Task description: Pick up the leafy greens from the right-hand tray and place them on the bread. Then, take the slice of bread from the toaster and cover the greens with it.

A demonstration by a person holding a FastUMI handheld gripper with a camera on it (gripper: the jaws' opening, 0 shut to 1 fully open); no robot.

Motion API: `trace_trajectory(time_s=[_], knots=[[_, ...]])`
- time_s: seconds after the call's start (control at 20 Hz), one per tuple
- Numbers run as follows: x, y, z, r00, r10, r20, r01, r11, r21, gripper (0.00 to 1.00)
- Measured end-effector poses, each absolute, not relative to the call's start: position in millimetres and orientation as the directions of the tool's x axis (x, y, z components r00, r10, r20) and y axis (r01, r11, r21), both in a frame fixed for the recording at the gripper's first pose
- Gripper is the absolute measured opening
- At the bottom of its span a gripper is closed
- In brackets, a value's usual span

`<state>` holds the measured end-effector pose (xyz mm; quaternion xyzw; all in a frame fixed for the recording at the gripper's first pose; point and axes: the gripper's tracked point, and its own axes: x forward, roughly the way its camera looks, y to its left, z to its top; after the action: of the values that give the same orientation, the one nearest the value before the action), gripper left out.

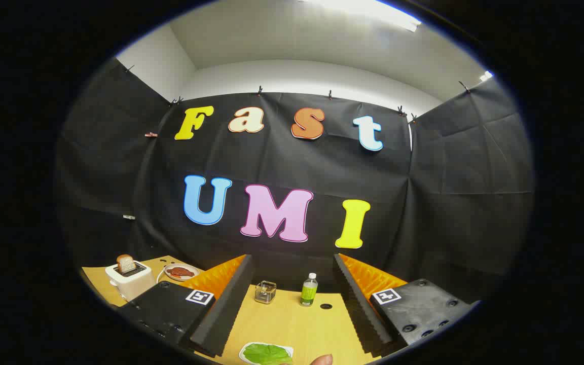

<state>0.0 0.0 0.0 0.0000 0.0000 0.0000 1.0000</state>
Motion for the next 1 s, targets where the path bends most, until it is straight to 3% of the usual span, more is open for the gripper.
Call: trace_trajectory(time_s=[0.8,1.0], knots=[[5,8,-5,1.000,0.014,-0.005,-0.014,1.000,-0.013,0.97],[11,26,-24,0.991,0.112,-0.071,-0.115,0.993,-0.038,0.97]])
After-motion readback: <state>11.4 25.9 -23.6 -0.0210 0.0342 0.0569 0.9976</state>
